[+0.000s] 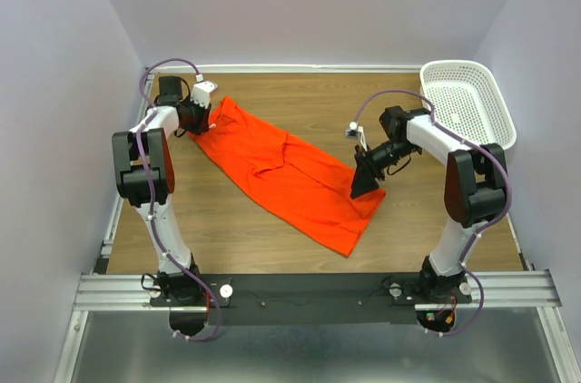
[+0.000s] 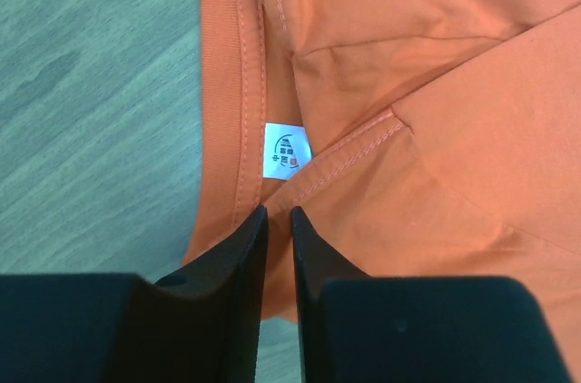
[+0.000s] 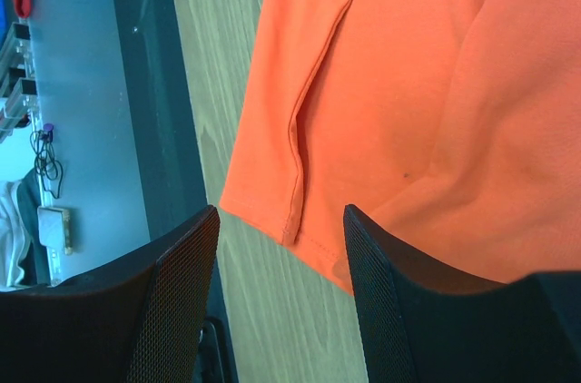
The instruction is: Fold and stack the t-shirts
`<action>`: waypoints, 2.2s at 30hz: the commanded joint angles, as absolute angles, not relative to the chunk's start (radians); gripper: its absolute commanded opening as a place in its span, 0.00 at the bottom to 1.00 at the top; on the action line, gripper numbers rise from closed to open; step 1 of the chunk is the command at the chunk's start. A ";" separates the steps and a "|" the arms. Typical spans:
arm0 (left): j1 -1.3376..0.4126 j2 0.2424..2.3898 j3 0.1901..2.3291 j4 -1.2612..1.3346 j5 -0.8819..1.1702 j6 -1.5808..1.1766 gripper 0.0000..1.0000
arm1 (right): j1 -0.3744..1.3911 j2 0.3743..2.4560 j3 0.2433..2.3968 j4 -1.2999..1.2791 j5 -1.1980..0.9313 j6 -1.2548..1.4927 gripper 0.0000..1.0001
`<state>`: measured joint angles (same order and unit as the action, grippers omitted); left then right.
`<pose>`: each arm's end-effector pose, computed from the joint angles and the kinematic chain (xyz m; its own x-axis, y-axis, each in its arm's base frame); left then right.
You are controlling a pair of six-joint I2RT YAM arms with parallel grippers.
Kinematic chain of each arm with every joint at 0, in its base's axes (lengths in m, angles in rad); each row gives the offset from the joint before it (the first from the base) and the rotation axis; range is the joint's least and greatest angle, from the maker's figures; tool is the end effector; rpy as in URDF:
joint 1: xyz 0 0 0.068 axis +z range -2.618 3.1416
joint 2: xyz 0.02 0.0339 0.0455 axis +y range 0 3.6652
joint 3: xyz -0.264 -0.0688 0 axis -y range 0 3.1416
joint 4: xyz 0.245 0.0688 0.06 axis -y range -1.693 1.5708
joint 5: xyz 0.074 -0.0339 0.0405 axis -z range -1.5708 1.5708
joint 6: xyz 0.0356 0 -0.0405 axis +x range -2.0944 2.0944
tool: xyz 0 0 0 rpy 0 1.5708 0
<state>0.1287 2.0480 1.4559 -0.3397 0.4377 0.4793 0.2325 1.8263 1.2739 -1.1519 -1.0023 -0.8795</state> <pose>0.4397 0.0417 0.1758 -0.6444 0.3378 -0.6861 0.4864 0.8733 -0.0269 0.2990 0.1016 0.1991 -0.6034 -0.5691 -0.5586 -0.7525 0.1745 0.6350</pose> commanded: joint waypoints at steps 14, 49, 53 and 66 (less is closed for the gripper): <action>0.133 1.887 1.304 -0.262 0.336 0.465 0.00 | 0.236 1.776 1.267 -1.160 -1.014 -0.896 0.65; 0.176 1.896 1.298 -0.322 0.113 0.336 0.00 | 0.573 1.511 1.002 -0.913 -0.703 -0.792 0.66; 0.175 1.910 1.315 -0.324 0.114 0.336 0.00 | 0.760 1.416 0.908 -0.752 -0.493 -0.646 0.66; 0.176 1.911 1.318 -0.319 0.123 0.342 0.00 | 1.015 1.462 0.799 -0.598 -0.177 -0.454 0.70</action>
